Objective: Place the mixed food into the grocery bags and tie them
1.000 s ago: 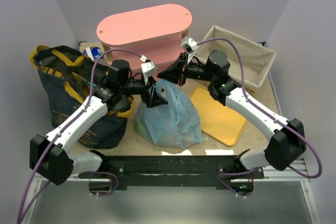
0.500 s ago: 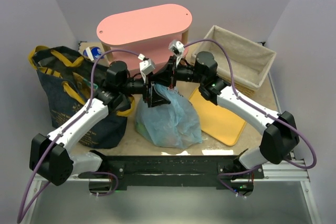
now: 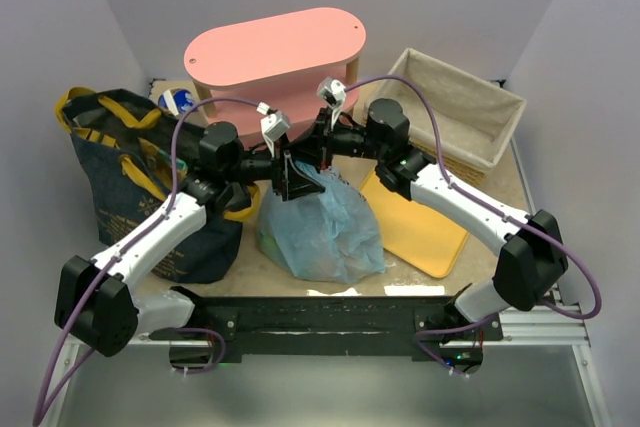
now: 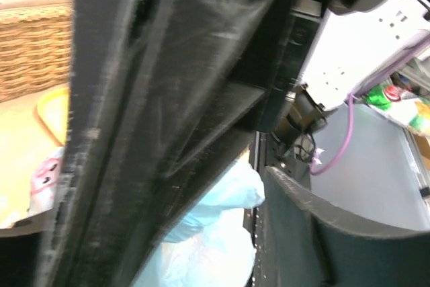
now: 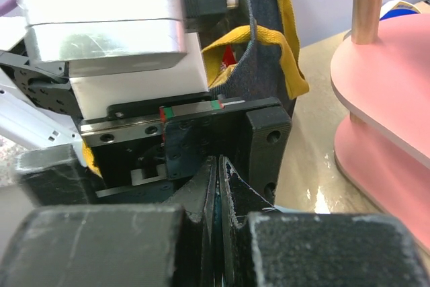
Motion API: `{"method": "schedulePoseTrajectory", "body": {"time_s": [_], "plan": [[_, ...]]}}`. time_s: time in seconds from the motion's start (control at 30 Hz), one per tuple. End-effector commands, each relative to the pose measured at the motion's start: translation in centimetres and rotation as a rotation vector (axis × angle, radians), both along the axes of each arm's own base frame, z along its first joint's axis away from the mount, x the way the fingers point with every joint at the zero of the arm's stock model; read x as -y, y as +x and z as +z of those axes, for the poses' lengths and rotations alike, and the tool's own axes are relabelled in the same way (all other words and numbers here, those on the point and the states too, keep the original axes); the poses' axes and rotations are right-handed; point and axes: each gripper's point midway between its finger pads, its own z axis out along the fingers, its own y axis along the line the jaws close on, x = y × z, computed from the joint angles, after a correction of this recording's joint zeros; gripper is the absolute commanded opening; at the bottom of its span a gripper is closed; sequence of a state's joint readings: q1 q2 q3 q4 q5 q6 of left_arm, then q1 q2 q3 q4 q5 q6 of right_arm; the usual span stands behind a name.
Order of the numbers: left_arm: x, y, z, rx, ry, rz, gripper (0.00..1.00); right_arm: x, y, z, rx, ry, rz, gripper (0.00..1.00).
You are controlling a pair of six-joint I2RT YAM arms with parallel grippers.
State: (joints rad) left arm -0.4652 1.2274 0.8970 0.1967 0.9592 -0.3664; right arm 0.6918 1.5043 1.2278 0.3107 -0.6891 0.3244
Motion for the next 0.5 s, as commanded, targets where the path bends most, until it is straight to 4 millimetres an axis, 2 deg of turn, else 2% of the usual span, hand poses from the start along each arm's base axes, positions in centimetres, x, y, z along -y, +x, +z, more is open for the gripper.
{"method": "schedulePoseTrajectory", "body": {"time_s": [0.0, 0.03, 0.1, 0.13, 0.2, 0.23, 0.33, 0.37, 0.4, 0.47], "plan": [[0.2, 0.8, -0.4, -0.022, -0.012, 0.05, 0.61, -1.2, -0.7, 2.7, 0.048, 0.062, 0.025, 0.0], [0.1, 1.2, -0.7, -0.027, -0.007, 0.071, 0.53, -1.3, -0.7, 2.8, 0.044, 0.067, 0.026, 0.0], [0.1, 1.4, -1.1, -0.037, 0.001, 0.088, 0.45, -1.3, -0.9, 3.0, 0.033, 0.075, 0.034, 0.02], [0.1, 1.4, -1.2, -0.038, 0.003, 0.09, 0.35, -1.3, -1.0, 3.2, 0.033, 0.08, 0.038, 0.04], [0.1, 1.5, -1.3, -0.033, 0.002, 0.094, 0.26, -1.2, -1.2, 3.5, 0.026, 0.09, 0.046, 0.16], [0.0, 1.4, -1.4, -0.035, 0.004, 0.095, 0.18, -1.2, -1.3, 3.7, 0.027, 0.095, 0.048, 0.18], [0.0, 1.4, -1.8, -0.037, 0.007, 0.097, 0.06, -1.1, -1.6, 4.5, 0.013, 0.113, 0.054, 0.32], [0.0, 1.4, -1.7, -0.034, 0.005, 0.098, 0.03, -1.1, -1.8, 5.0, 0.004, 0.123, 0.059, 0.42], [0.0, 1.3, -1.7, -0.031, 0.004, 0.088, 0.0, -1.0, -1.8, 5.3, -0.003, 0.129, 0.059, 0.47], [0.0, 1.1, -1.6, -0.013, 0.008, 0.078, 0.0, -0.5, -1.7, 6.0, -0.017, 0.144, 0.056, 0.59]]}}
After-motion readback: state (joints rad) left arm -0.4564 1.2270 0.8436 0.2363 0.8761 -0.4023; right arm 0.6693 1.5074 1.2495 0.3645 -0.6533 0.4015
